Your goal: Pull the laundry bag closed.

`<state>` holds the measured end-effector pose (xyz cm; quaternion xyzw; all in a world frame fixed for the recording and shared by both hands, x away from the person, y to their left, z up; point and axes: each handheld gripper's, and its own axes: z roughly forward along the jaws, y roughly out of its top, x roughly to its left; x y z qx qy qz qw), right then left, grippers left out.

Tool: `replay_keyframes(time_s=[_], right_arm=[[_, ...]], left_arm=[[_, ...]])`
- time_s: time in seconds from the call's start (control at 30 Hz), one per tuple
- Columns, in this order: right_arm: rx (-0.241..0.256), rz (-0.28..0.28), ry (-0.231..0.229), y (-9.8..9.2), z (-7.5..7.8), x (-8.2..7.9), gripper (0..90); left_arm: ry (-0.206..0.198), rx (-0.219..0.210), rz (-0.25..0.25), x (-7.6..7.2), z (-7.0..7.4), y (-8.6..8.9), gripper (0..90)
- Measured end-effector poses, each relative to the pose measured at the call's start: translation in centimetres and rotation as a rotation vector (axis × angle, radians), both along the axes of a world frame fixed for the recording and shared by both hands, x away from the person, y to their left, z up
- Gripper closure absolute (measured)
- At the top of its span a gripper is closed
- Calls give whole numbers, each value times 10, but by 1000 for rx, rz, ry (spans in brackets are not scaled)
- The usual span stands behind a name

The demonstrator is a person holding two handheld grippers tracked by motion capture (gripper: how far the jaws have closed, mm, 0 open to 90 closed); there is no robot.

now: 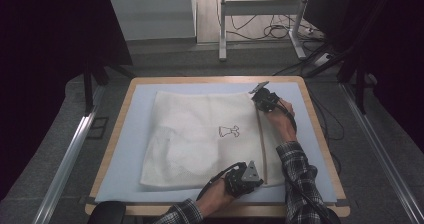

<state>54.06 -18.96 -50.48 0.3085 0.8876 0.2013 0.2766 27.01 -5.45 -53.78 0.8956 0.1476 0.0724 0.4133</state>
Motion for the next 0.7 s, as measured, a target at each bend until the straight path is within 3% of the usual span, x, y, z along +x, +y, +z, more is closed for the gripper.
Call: replay_keyframes(time_s=[0.7], right_arm=[[-15, -21, -33, 12, -1, 20, 857]], left_arm=[[-4, 2, 1, 0, 0, 0, 899]])
